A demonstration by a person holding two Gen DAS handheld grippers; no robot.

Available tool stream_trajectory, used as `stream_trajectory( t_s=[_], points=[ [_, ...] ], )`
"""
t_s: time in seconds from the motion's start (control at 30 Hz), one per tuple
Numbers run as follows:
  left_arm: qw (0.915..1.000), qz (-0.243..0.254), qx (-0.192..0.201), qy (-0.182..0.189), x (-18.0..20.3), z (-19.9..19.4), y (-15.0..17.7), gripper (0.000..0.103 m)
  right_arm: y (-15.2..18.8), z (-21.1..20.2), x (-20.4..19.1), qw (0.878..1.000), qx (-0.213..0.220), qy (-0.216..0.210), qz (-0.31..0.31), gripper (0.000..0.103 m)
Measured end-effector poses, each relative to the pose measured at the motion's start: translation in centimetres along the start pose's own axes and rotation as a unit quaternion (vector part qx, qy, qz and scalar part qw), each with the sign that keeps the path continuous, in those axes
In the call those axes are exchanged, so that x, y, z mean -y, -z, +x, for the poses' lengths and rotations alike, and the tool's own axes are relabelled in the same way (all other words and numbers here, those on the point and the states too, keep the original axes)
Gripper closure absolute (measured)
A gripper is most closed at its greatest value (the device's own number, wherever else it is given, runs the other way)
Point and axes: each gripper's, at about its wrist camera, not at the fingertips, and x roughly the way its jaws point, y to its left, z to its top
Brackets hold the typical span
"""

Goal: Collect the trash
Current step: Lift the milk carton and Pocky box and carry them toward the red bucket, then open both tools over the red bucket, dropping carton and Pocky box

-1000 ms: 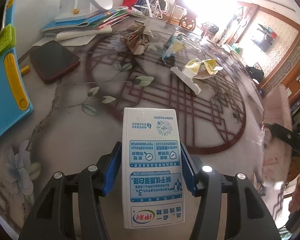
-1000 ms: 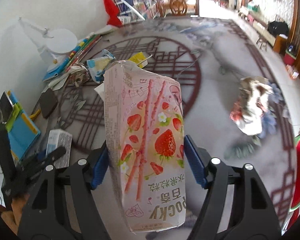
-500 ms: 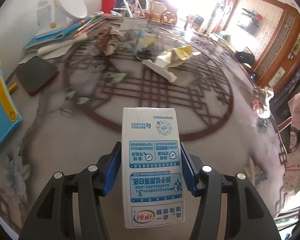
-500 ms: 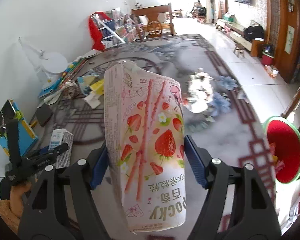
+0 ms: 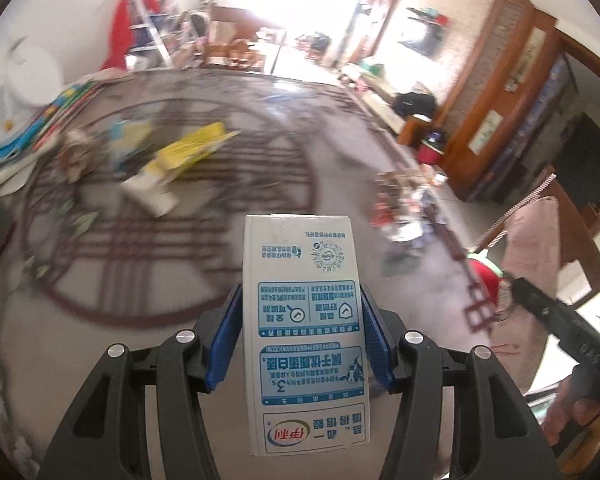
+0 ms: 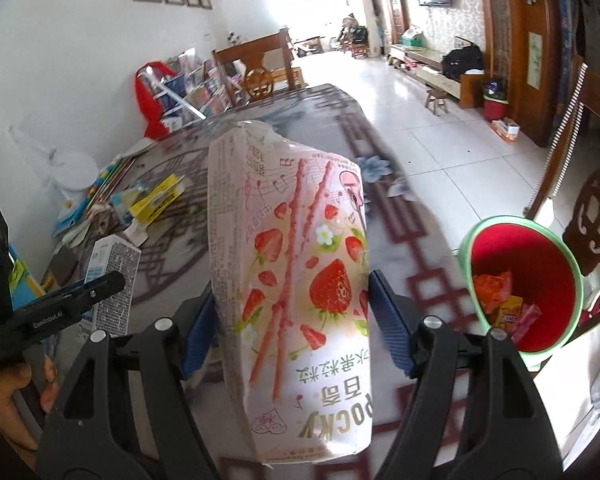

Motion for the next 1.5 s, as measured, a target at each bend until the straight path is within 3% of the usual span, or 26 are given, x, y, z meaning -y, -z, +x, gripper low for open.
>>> stream_trajectory(
  t_s=[0.37,0.77,1.0,1.17,1.3,1.5],
  points=[
    [0.9948,0.074,-0.012,0.069,9.8,2.6,-1.4,0.051,-0.3,-2.3,8.8,0.996,0.037,0.047,0.065,0.034],
    [0.9889,0.111,-0.020,0.097,15.6,4.8,-2.0,0.051,0.6,-4.2,17.7,0.982,0.060,0.111,0.143,0.034],
    [0.9853,0.117,-0.038,0.119,17.6,5.6,-1.1,0.051,-0.1,-2.1,21.9,0.973,0.061,0.149,0.163,0.032],
    [0.9772,0.152,-0.050,0.139,20.6,7.0,-0.6,0.051,-0.8,-0.7,24.9,0.963,0.064,0.173,0.195,0.024],
    [0.9669,0.170,-0.066,0.178,24.3,9.0,-1.1,0.051,0.5,-3.2,25.5,0.951,0.101,0.187,0.225,0.019],
    [0.9494,0.217,-0.094,0.207,30.7,12.8,-1.4,0.051,4.3,-7.2,25.6,0.929,0.136,0.232,0.254,0.017]
  ],
)
